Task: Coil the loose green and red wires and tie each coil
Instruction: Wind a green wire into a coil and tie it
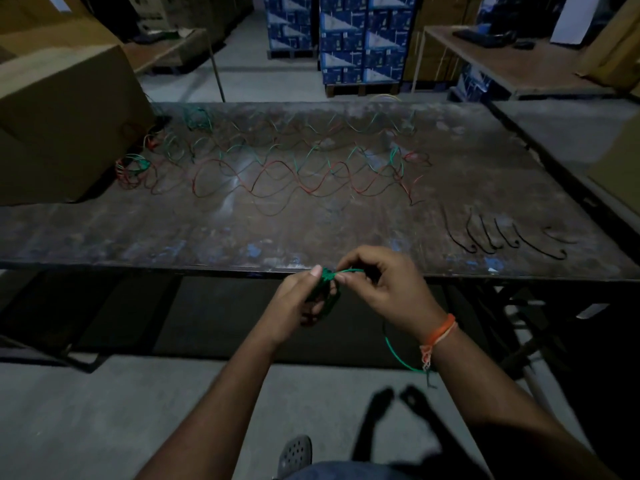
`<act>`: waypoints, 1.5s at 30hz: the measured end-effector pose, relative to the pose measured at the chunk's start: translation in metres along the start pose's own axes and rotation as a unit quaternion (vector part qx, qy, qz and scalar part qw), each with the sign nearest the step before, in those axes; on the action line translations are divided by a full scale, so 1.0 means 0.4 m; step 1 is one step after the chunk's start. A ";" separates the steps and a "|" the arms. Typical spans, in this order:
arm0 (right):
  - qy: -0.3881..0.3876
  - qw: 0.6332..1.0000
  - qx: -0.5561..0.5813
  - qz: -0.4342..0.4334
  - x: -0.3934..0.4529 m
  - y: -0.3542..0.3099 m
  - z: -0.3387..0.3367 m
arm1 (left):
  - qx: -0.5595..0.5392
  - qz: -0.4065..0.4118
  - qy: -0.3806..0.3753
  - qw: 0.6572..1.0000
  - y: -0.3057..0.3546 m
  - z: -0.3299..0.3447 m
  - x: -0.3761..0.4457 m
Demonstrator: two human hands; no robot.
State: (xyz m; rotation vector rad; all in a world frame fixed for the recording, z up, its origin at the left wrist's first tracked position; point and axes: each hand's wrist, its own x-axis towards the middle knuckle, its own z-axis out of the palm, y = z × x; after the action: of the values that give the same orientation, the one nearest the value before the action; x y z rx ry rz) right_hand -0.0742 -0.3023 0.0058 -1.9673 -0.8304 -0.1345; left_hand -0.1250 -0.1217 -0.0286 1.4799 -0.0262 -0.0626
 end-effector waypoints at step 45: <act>0.136 0.970 0.014 0.199 0.259 0.240 0.052 | -0.426 -0.165 -0.104 0.884 0.061 0.006 0.400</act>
State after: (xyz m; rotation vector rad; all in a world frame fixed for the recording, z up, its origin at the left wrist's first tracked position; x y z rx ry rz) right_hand 0.0577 -0.2634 -0.0331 -1.9915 -0.2503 -0.1496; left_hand 0.0351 -0.1312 -0.0073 0.5744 0.0741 -0.4533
